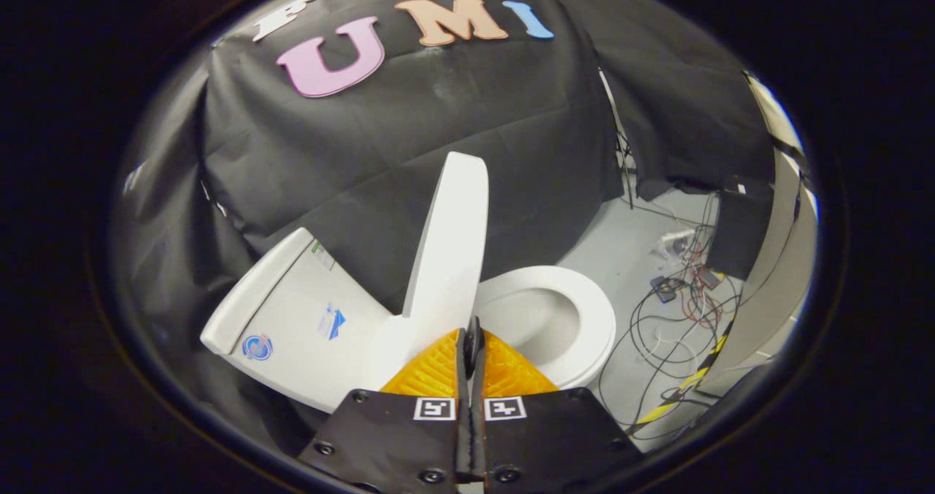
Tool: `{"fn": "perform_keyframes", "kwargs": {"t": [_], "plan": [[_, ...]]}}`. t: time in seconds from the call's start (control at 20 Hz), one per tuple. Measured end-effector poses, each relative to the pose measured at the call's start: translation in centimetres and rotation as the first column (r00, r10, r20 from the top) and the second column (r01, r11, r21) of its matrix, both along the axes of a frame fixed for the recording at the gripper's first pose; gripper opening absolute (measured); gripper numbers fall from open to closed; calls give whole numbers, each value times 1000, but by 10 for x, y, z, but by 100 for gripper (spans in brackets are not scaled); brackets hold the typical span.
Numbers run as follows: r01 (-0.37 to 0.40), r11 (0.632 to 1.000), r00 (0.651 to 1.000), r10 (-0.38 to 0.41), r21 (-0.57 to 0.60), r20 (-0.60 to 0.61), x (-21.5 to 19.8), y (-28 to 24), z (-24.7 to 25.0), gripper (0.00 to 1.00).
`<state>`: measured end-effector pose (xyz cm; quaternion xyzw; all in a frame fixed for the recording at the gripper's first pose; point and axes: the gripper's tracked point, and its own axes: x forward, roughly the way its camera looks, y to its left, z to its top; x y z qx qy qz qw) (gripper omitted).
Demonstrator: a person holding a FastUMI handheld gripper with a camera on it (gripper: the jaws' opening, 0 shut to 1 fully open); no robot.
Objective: Open the toilet lid.
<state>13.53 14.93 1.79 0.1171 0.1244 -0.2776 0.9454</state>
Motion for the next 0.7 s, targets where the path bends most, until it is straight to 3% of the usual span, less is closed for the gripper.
{"fn": "perform_keyframes", "kwargs": {"t": [0.7], "plan": [[-69,975,997,64,-211,-32,31,65,37,0]]}}
